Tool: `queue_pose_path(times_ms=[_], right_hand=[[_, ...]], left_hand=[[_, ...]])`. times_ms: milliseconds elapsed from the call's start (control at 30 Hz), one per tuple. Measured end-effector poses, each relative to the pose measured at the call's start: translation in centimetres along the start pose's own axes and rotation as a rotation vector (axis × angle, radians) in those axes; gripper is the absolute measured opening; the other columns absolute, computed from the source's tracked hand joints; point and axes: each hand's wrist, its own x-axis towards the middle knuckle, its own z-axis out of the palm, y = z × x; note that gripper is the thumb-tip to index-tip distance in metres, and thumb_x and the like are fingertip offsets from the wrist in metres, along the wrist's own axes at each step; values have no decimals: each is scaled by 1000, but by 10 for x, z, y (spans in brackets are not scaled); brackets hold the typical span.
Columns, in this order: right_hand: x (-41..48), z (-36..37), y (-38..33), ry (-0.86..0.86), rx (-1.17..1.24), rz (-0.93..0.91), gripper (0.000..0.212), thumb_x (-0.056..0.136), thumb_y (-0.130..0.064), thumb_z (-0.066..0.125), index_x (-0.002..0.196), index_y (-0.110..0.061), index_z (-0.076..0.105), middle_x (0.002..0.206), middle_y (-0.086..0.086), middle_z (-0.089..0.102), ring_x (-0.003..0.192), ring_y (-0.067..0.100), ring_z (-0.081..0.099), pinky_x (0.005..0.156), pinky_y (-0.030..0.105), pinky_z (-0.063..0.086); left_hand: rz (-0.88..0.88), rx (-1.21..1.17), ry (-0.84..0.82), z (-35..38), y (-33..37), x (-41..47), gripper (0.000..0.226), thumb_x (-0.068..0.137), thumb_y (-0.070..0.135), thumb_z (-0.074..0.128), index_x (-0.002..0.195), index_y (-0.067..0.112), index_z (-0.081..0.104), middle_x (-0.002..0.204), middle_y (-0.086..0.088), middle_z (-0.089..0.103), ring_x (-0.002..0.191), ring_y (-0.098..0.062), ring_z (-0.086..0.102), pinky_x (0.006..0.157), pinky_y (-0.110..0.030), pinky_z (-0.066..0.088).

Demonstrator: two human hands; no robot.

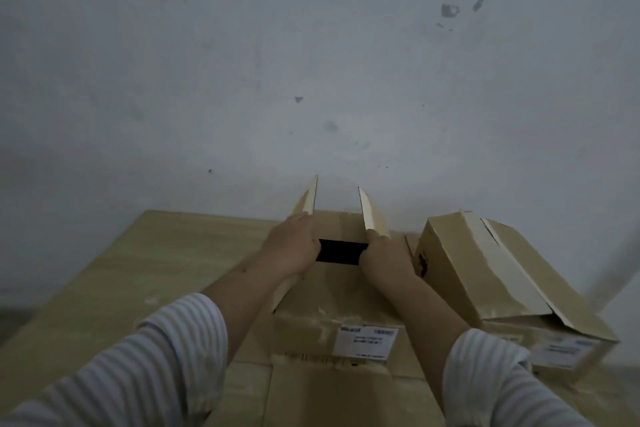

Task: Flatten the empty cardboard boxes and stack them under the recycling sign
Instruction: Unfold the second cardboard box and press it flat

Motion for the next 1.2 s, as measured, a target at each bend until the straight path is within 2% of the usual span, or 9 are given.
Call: queue_pose_path(times_ms=[200,400,533,633,833,900,967,1033,1200], right_hand=[[0,-10,6,-50,68,20,41,95,-11,43,135,-11,38,122,17,56,105,35,58,80,41,52],[10,-5,22,-34,179,0,40,92,-9,42,132,-9,41,114,15,59,98,34,60,65,30,43],[11,-1,29,-9,219,-3,47,92,-11,39,139,-14,37,117,16,59,98,35,60,61,33,45],[10,-5,33,-14,235,-14,45,95,-13,39,139,-14,37,127,16,56,102,35,59,62,30,43],[15,-38,62,30,544,38,37,91,-9,44,126,-18,53,117,9,62,94,21,58,89,44,53],[19,-48,83,46,576,56,38,90,-9,45,126,-21,54,113,4,63,93,20,61,82,42,56],[26,-51,105,41,387,62,38,92,-11,44,129,-16,51,108,4,62,90,19,60,71,31,52],[33,-47,122,9,104,116,38,96,-11,41,133,-7,47,118,11,59,102,26,58,78,29,45],[30,-1,128,-122,-128,263,60,90,-45,37,135,-6,39,141,15,38,118,31,44,102,46,39]], left_hand=[[-161,133,45,-32,-44,0,42,92,4,42,133,10,51,140,-6,49,122,-26,51,97,-32,41],[-322,574,-9,-3,-79,-18,50,96,10,38,146,12,32,157,-13,19,146,-34,14,117,-51,15],[-378,64,-95,54,-69,-25,34,98,26,39,126,10,48,137,-12,45,123,-32,46,103,-41,38],[-436,-235,-4,80,-56,-26,36,101,31,33,127,11,46,135,-12,47,118,-31,51,97,-39,42],[-490,-286,71,80,-62,-22,45,104,27,27,145,9,35,150,-11,39,134,-30,41,107,-38,34],[-493,-278,73,82,-67,-21,48,104,29,27,148,11,31,152,-10,35,137,-30,38,110,-40,32],[-500,-283,82,85,-72,-21,49,104,30,27,148,11,30,153,-10,35,138,-31,37,110,-42,31],[-499,-301,96,87,-76,-20,49,104,30,27,148,11,30,153,-10,35,138,-31,36,111,-43,31],[-511,-325,114,88,-82,-19,48,104,29,27,148,11,31,152,-12,36,139,-32,36,111,-43,30]])
